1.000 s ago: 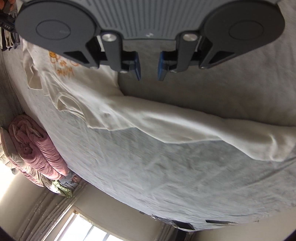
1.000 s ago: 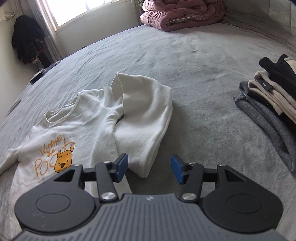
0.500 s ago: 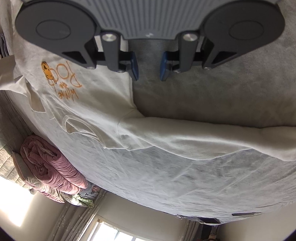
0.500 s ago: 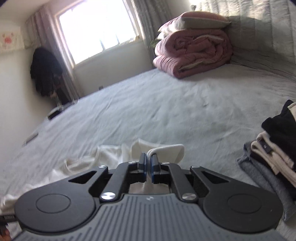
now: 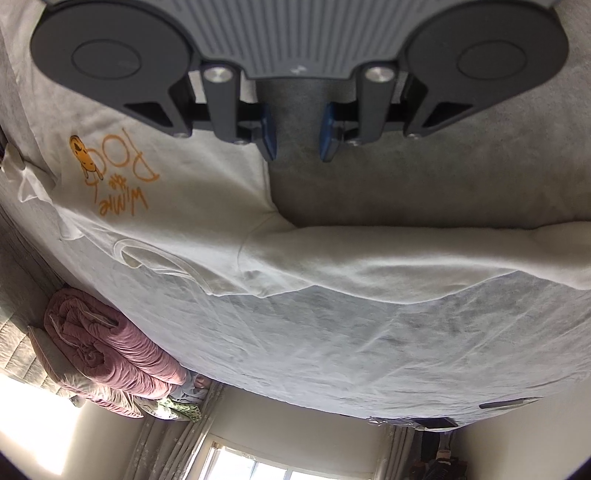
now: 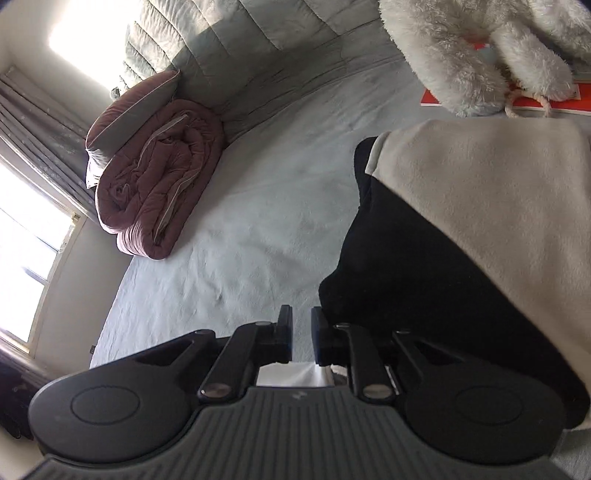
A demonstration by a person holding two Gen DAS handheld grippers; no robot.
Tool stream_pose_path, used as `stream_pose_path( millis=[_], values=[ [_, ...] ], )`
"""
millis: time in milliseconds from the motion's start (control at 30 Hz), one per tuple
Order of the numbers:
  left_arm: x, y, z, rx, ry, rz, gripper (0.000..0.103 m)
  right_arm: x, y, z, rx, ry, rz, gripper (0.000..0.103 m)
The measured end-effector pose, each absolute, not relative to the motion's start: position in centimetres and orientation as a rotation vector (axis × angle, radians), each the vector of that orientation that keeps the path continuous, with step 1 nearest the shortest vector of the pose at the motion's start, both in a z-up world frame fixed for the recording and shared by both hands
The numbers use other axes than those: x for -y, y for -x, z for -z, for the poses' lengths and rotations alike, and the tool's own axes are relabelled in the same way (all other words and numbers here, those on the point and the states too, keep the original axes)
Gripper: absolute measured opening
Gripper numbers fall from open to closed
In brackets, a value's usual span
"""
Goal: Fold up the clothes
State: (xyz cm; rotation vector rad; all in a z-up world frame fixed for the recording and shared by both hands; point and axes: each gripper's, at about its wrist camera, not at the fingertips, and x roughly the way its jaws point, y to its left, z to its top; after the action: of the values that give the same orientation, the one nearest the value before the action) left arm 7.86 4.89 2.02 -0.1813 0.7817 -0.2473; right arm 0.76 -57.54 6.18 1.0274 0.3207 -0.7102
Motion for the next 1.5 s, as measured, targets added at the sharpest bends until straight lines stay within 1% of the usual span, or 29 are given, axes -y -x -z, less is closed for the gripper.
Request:
stream_pose_path(
  millis=[133, 200, 333, 400, 500, 567, 600, 767, 800, 833, 867, 900, 933, 1067, 1133, 1200, 1267, 1333, 1400, 1500],
  values=[
    [-5.0, -7.8, -2.0, -0.778, 0.182, 0.251, 0.026, 56.3, -0.8, -7.9, -0.294, -0.88, 0.723, 0.017],
    [-5.1, -7.8, -2.0, -0.78, 0.19, 0.251, 0.026, 55.5, -1.5, -7.6, -0.349, -0.839, 0.664, 0.017],
    [-5.2, -7.7, -2.0, -0.78, 0.193, 0.251, 0.026, 52.9, -4.4, -6.5, -0.582, -0.668, 0.451, 0.017],
    [-5.2, -7.7, -2.0, -0.781, 0.195, 0.251, 0.026, 50.9, -5.6, -6.2, -0.713, -0.51, 0.363, 0.024],
    [-5.2, -7.7, -2.0, -0.783, 0.197, 0.252, 0.026, 48.1, -5.6, -6.1, -0.761, -0.314, 0.295, 0.027],
    [-5.3, -7.7, -2.0, -0.783, 0.196, 0.253, 0.026, 46.6, -5.4, -6.0, -0.771, -0.197, 0.256, 0.041],
    [-5.3, -7.7, -2.1, -0.784, 0.195, 0.253, 0.026, 46.2, -5.7, -5.7, -0.783, -0.152, 0.243, 0.043],
    [-5.4, -7.7, -2.0, -0.786, 0.198, 0.255, 0.026, 44.3, -7.1, -3.6, -0.841, 0.077, 0.229, 0.043],
    [-5.3, -7.7, -2.0, -0.786, 0.197, 0.255, 0.026, 44.3, -7.3, -3.1, -0.856, 0.113, 0.241, 0.043],
    [-5.3, -7.7, -2.0, -0.785, 0.196, 0.256, 0.026, 44.3, -7.6, -2.6, -0.87, 0.148, 0.253, 0.027],
    [-5.3, -7.7, -2.0, -0.785, 0.195, 0.256, 0.026, 44.5, -7.5, -2.8, -0.862, 0.15, 0.264, 0.003],
    [-5.3, -7.8, -2.0, -0.785, 0.195, 0.256, 0.026, 44.7, -7.4, -3.0, -0.853, 0.152, 0.276, 0.0],
    [-5.3, -7.8, -2.0, -0.785, 0.195, 0.256, 0.026, 44.9, -7.3, -3.2, -0.844, 0.154, 0.287, 0.0],
    [-5.3, -7.8, -2.0, -0.788, 0.197, 0.257, 0.027, 45.7, -6.0, -7.9, -0.611, 0.112, 0.331, 0.0],
    [-5.4, -7.8, -2.0, -0.789, 0.203, 0.259, 0.027, 47.5, -5.5, -10.1, -0.494, 0.029, 0.42, 0.0],
    [-5.4, -7.8, -2.0, -0.789, 0.206, 0.259, 0.027, 50.3, -4.8, -11.1, -0.4, -0.082, 0.543, 0.0],
    [-5.4, -7.8, -2.0, -0.788, 0.202, 0.259, 0.027, 52.4, -4.4, -10.7, -0.384, -0.121, 0.651, 0.0],
    [-5.3, -7.8, -2.0, -0.787, 0.198, 0.258, 0.027, 53.4, -4.4, -10.0, -0.417, -0.119, 0.675, 0.0],
    [-5.3, -7.8, -2.0, -0.786, 0.198, 0.258, 0.027, 53.6, -4.3, -9.9, -0.404, -0.12, 0.704, 0.0],
    [-5.4, -7.8, -1.9, -0.784, 0.2, 0.26, 0.027, 53.3, -3.9, -10.5, -0.319, -0.119, 0.724, 0.0]
  ],
)
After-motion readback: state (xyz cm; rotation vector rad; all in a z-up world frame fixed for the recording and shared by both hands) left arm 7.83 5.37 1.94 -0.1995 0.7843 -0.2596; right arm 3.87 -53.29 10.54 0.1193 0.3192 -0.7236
